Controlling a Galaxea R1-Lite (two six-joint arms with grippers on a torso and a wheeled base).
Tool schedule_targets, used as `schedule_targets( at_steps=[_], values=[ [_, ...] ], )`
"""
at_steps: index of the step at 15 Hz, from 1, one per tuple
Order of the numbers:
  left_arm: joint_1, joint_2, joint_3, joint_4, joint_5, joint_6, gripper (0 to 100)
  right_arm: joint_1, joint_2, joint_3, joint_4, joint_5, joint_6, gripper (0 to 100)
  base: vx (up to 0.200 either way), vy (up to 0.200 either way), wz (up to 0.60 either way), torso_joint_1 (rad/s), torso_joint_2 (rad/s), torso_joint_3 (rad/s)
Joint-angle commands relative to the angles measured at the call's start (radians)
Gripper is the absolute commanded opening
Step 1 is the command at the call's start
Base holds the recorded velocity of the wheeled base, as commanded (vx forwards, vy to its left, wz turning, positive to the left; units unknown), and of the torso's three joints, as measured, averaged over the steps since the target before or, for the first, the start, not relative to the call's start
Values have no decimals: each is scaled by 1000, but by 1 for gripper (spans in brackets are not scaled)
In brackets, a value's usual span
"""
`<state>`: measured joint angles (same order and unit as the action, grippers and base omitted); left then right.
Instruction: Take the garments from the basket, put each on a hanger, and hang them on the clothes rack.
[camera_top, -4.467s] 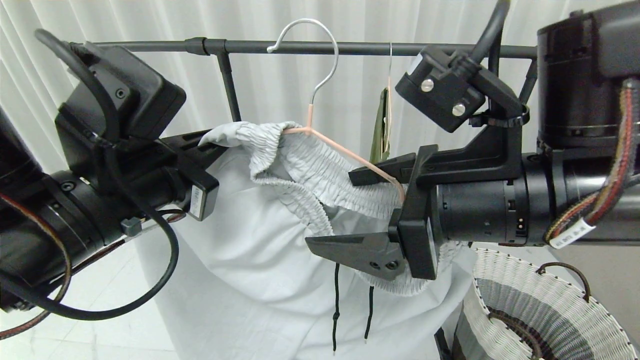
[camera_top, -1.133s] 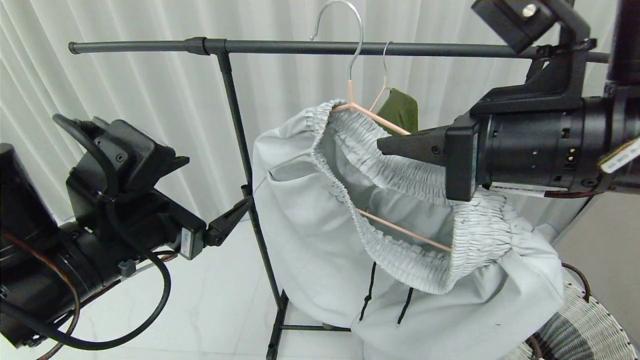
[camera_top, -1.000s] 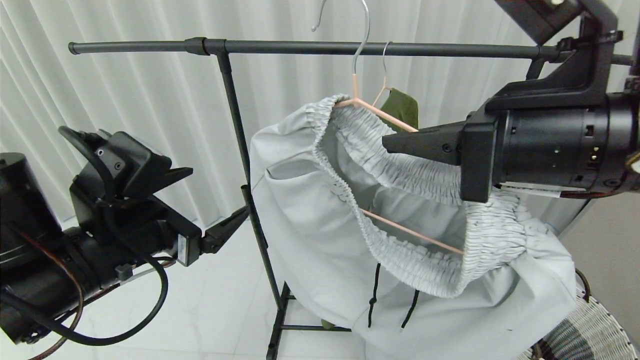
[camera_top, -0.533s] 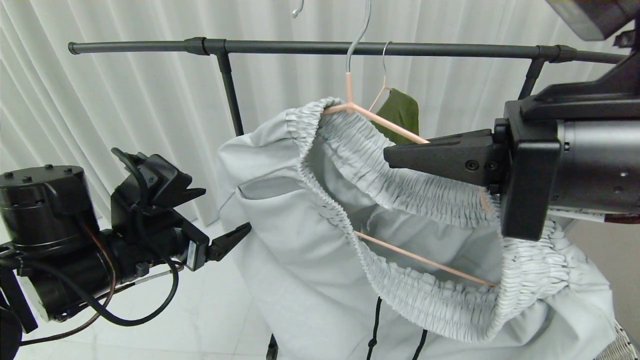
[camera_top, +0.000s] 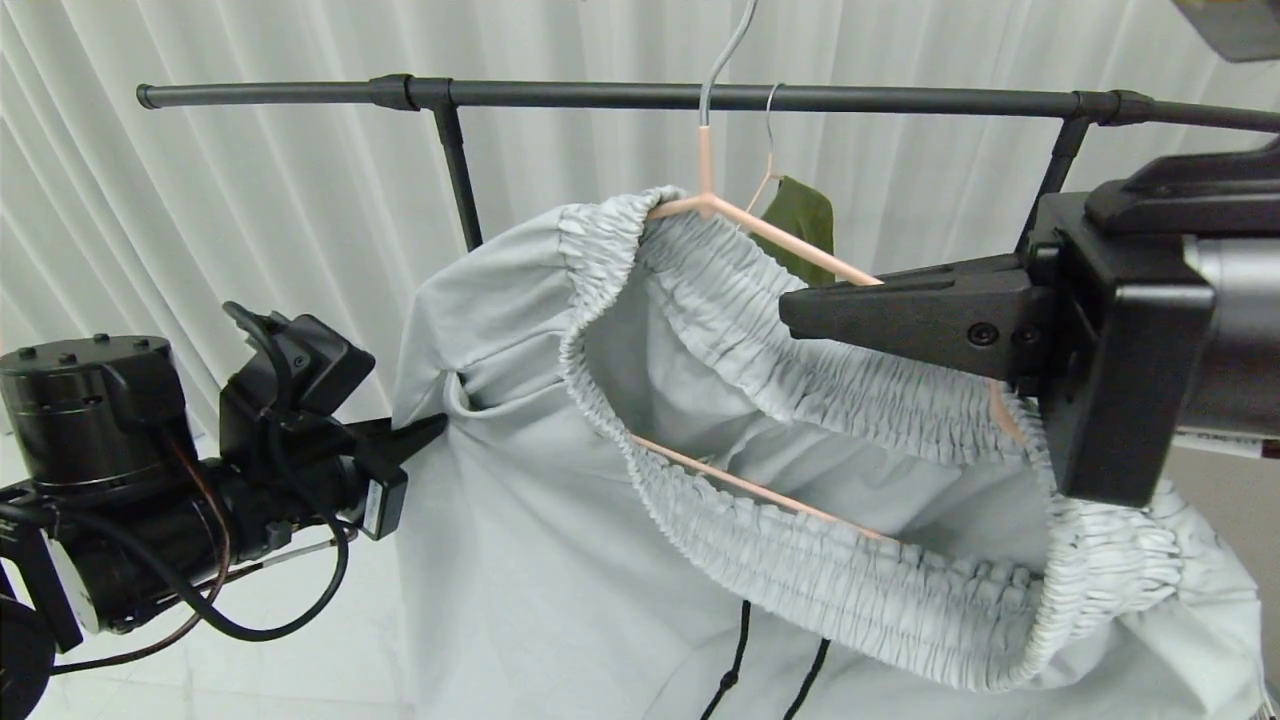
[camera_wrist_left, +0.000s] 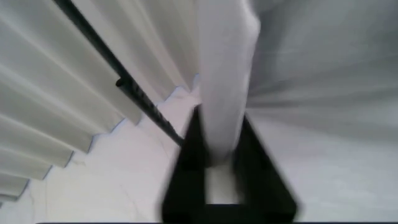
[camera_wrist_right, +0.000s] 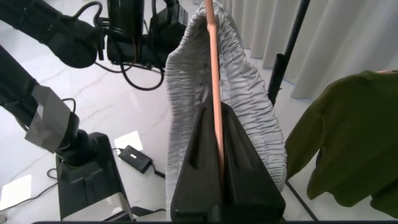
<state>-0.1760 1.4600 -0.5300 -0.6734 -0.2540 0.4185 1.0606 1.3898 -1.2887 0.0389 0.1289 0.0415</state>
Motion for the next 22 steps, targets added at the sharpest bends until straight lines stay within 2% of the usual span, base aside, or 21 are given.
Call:
schedule_targets(
  at_steps=[1,5,10,11,13,16,22],
  values=[
    [27,2,1,0,1,0,0,-4,-8,2,1,-2,0,0,0,0,0,0,0,0],
    [156,5,22,0,-1,-1,0,-34,-52,29,30,-3,1,0,0,0,0,0,0,0],
    [165,0,38,0,-1,6,0,-33,-51,28,29,-3,1,0,0,0,0,0,0,0],
    [165,-4,39,0,-1,8,100,-33,-51,28,27,-3,1,0,0,0,0,0,0,0],
    [161,-21,51,0,-1,8,100,-47,-51,29,27,-6,1,0,0,0,0,0,0,0],
    [158,-87,70,0,-1,9,100,-142,-67,34,45,-11,0,0,0,0,0,0,0,0],
    [164,-155,90,0,10,11,100,-370,-224,34,348,-11,-2,0,0,0,0,0,0,0]
  ],
)
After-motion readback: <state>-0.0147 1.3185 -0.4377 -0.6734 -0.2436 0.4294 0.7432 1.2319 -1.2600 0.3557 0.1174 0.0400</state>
